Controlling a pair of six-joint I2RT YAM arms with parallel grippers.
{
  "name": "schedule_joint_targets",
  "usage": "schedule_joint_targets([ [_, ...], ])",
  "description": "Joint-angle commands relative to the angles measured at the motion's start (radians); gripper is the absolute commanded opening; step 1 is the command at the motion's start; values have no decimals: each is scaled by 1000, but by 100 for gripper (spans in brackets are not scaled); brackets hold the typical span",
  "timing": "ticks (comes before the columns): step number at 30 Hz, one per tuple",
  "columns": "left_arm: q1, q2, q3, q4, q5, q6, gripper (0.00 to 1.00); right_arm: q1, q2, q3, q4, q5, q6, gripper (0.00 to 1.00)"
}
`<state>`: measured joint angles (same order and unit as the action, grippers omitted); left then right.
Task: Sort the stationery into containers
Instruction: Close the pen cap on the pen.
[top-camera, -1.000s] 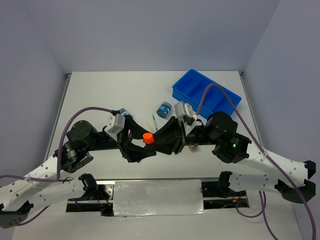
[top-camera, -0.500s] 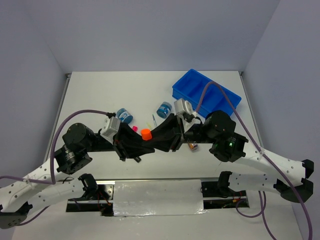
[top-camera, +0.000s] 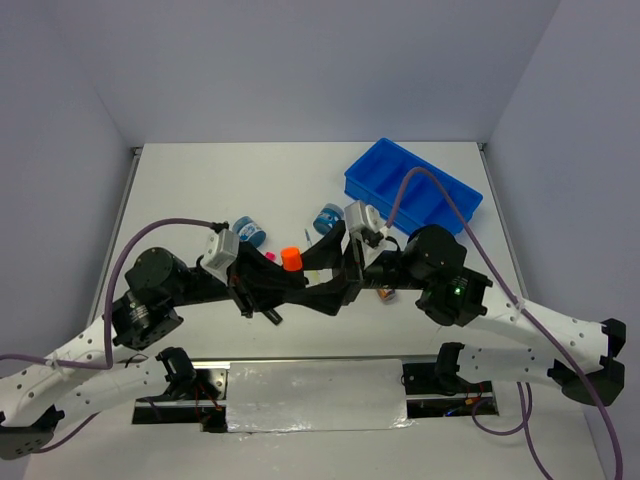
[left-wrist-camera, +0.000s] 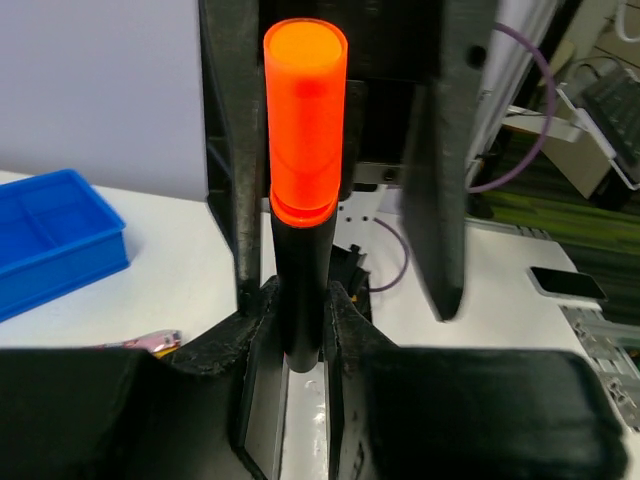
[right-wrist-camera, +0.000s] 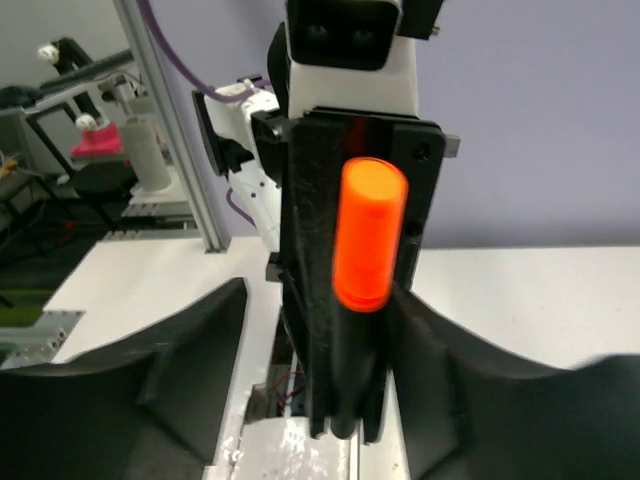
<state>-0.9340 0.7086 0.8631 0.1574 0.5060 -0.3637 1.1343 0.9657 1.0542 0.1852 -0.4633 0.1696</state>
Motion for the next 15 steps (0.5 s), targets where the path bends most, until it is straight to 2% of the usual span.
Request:
schedule_joint_targets([
  [1,4,8,14,60,-70,31,0,7,-33,-16,13,14,-8,67],
  [2,4,12,17,56,-75,32,0,7,-35,-17,8,24,-10,69],
  [3,3,14,22,56,-81,34,0,7,-42,-20,-3,29,-13,77],
  [5,4,18,27,51,-90,34,0,7,-50,-28,-13,44,-16,81],
  [6,3,20,30,51,-84,35,0,7,-62,-29,-27,63,-21,90],
  [8,3,25,30,50,-57,39,0,5,-76,-23,-44,113,-12,94],
  [9,4,26,27,48,-50,40,0,7,-85,-19,-65,176,-13,100],
  [13,3,28,8,62,0,43,0,-1,-91,61,-173,343,-5,100],
  [15,3,26,-2,67,15,46,0,-21,-96,79,-185,301,-8,100],
])
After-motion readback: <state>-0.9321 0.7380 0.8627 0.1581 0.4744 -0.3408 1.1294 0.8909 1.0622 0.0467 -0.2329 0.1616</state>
